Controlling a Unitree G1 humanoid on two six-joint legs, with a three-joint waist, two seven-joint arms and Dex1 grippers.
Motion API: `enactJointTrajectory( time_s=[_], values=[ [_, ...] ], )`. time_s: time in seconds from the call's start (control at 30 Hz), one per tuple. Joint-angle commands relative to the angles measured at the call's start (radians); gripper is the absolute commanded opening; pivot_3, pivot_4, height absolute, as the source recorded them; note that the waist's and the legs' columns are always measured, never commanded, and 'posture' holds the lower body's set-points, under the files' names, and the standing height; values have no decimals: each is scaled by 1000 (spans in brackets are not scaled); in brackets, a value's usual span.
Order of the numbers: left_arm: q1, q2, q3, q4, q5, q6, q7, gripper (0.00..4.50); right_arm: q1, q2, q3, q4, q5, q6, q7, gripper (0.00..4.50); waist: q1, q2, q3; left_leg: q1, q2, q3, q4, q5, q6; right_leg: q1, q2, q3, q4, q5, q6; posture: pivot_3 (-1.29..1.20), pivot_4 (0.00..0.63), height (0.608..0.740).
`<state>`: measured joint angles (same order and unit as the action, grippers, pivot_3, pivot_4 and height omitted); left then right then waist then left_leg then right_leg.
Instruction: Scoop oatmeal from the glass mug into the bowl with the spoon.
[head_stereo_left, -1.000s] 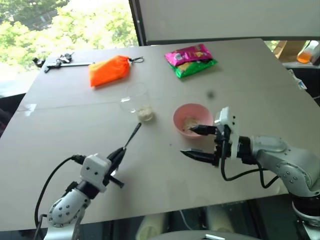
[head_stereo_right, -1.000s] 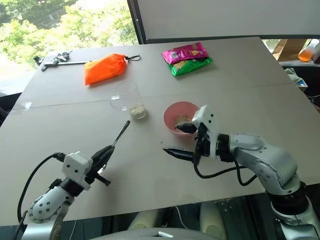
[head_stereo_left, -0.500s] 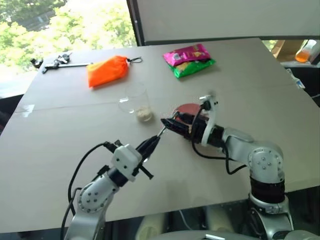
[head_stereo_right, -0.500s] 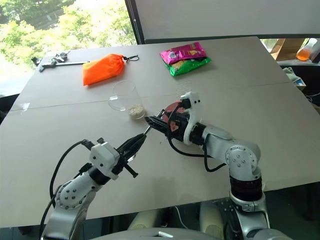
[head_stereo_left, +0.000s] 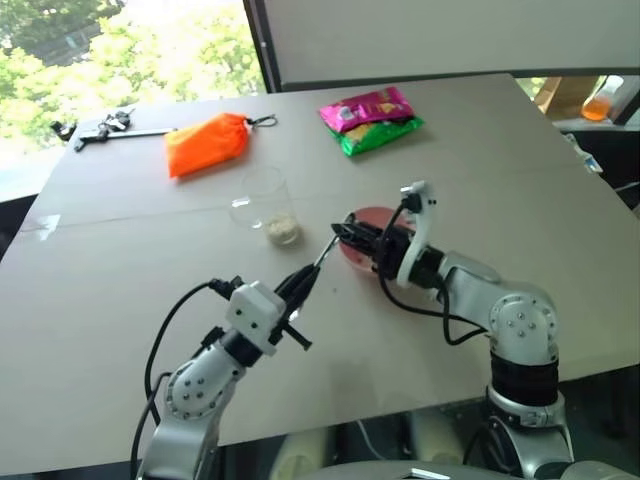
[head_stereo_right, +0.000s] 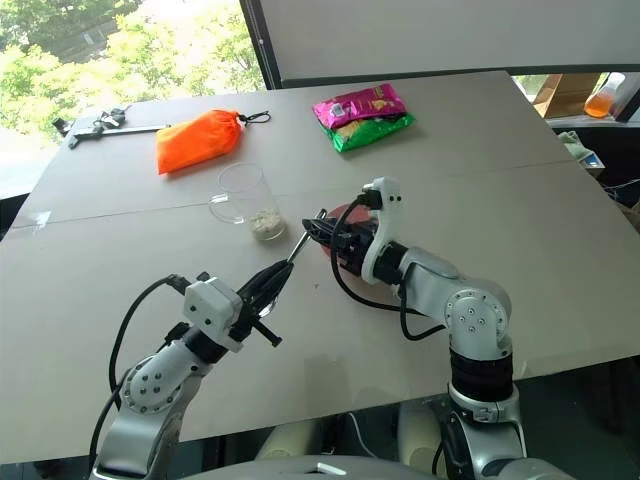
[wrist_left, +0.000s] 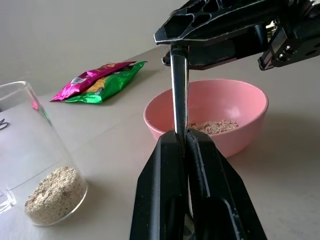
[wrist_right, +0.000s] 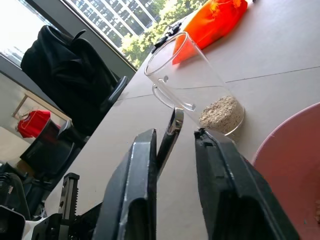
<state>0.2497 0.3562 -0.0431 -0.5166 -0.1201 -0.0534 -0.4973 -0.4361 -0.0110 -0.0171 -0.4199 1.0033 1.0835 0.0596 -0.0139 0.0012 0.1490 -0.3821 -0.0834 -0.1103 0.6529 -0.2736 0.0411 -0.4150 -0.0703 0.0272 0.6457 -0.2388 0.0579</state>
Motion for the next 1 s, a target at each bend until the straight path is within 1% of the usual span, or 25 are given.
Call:
enactJointTrajectory(
  time_s=[0.03, 0.4, 0.47, 0.5, 0.53, 0.57, 0.6, 0.63, 0.73, 0.8, 0.87, 1.0],
  values=[
    [-1, 0, -6, -14, -14, -17, -3, 0, -8, 6, -5, -26, 21, -22, -3, 79, 0, 0, 0, 0, 0, 0, 0, 0, 0, 0, 0, 0, 0, 0, 0, 0, 150, 740],
    [5, 17, -24, 3, -48, -30, -47, 0, -20, 2, -3, -20, 21, -35, -8, 79, 0, 0, 0, 0, 0, 0, 0, 0, 0, 0, 0, 0, 0, 0, 0, 0, 150, 740],
    [5, 18, -15, 6, -53, -35, -46, 711, -24, -1, -4, -18, 18, -35, -9, 0, 0, 0, 0, 0, 0, 0, 0, 0, 0, 0, 0, 0, 0, 0, 0, 0, 150, 740],
    [6, 22, -2, 6, -42, -47, -39, 879, -27, -2, -6, -16, 20, -35, -11, 0, 0, 0, 0, 0, 0, 0, 0, 0, 0, 0, 0, 0, 0, 0, 0, 0, 150, 740],
    [7, 23, 20, 8, -22, -71, -24, 1291, -30, -3, -9, -16, 22, -34, -15, 0, 0, 0, 0, 0, 0, 0, 0, 0, 0, 0, 0, 0, 0, 0, 0, 0, 150, 740],
    [5, 11, 83, 7, 1, -86, 31, 1783, -36, -6, -17, -16, 30, -30, -23, 0, 0, 0, 0, 0, 0, 0, 0, 0, 0, 0, 0, 0, 0, 0, 0, 0, 150, 740],
    [3, -2, 140, 5, 6, -89, 77, 1929, -41, -9, -26, -16, 39, -26, -30, 0, 0, 1, 0, 0, 0, 0, 0, 0, 0, 0, 0, 0, 0, 0, 0, 0, 150, 740],
    [6, -10, 203, 1, 11, -97, 119, 2548, -47, -14, -41, -17, 54, -22, -39, 0, -2, 1, 0, 0, 0, 0, 0, 0, 0, 0, 0, 0, 0, 0, 0, 0, 150, 740],
    [23, -17, 333, 6, 39, -108, 195, 2548, -58, -27, -84, -18, 97, -17, -70, 0, -1, 1, 0, 0, 1, 0, 0, 0, 0, -1, 0, 0, 1, 0, 0, 0, 150, 740],
    [9, -40, 378, 31, 13, -46, 244, 2548, -63, -28, -102, -18, 131, -16, -91, 0, 1, 1, 0, 0, 0, 0, 0, 0, 0, 0, 0, 0, 0, 0, 0, 0, 150, 740],
    [-26, -54, 395, 63, -17, 10, 271, 2548, -71, -26, -109, -18, 163, -16, -103, 0, 4, 1, 0, 0, -1, 0, 0, 0, 0, 0, 0, 0, 0, 0, 0, 0, 150, 740],
    [-102, -35, 364, 124, -9, 64, 255, 2548, -105, -32, -116, -14, 229, -25, -113, 0, 1, 0, 0, 0, -1, -1, 1, 0, 0, 0, 0, -2, 1, 0, 0, 0, 150, 740]
  ],
)
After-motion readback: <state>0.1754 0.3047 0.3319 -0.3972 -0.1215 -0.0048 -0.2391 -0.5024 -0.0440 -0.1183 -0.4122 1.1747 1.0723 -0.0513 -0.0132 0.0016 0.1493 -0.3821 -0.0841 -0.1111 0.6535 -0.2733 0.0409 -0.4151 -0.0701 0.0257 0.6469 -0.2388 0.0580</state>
